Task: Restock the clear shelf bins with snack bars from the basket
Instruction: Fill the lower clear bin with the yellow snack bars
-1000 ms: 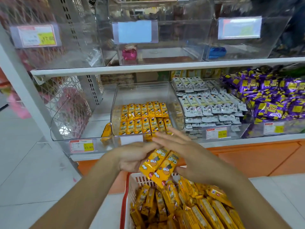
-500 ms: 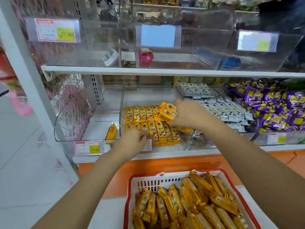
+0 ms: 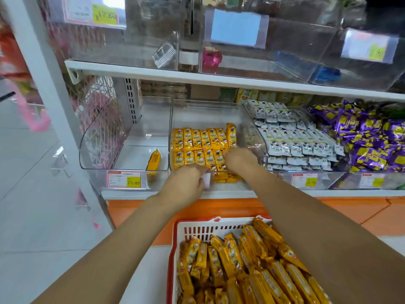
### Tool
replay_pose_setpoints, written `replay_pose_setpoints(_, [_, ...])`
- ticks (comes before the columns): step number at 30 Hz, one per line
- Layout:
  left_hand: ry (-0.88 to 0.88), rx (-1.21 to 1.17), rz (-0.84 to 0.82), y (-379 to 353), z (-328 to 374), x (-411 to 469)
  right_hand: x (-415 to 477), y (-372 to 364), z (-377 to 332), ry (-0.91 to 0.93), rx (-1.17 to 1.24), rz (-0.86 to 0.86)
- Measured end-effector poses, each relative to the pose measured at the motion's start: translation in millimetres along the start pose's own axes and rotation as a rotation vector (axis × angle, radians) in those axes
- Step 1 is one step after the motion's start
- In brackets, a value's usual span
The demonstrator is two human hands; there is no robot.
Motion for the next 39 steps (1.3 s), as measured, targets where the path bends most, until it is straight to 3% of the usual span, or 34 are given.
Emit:
replay_pose_setpoints(4, [-0.012, 0.017, 0.017, -5, -1, 0, -1, -1, 4, 0.091, 0.125, -0.028])
replay_pose_setpoints(11, [0.004, 0.062, 0.037, -15, -4, -3, -17, 13, 15, 0.059, 0.182, -0.074])
replay_pose_setpoints(14, [-0.051, -0.044, 0.095, -7, 3, -11, -27, 29, 19, 0.063, 0.23, 0.026])
replay_pose_setpoints(18, [-0.169, -0.16, 0.171, -1, 19, -31, -69, 56, 26, 0.144, 0.38, 0.357])
replay_pose_setpoints(21, [-0.141, -0.056, -0.008, -31, 21, -41, -105, 32, 34, 0.213, 0.336, 0.271])
replay_pose_setpoints(27, [0.093, 0.193, -0.63, -148, -34, -82, -164, -118, 67, 0.128, 0.046, -0.328])
replay_pose_setpoints(30, [0.17, 0.286, -0.776, -167, -46, -108, -202, -167, 64, 0.063, 0.1, -0.506])
replay_pose_setpoints(34, [0.179, 0.315, -0.786, -170, -38, -115, -233, -211, 52, -0.025, 0.148, -0.514])
replay_pose_setpoints(39, [0.225, 0.328, -0.856, -184, -34, -122, -234, -220, 54, -0.169, 0.126, -0.348])
Point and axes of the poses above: each hand's wrist, its own x-axis towards the middle knuckle, its own y-axis out of the back of the hand, z = x × y, the point moved 8 cm from there along x, towards the middle knuckle, and after that the axes turned 3 degrees about y, right-handed, at the moved point
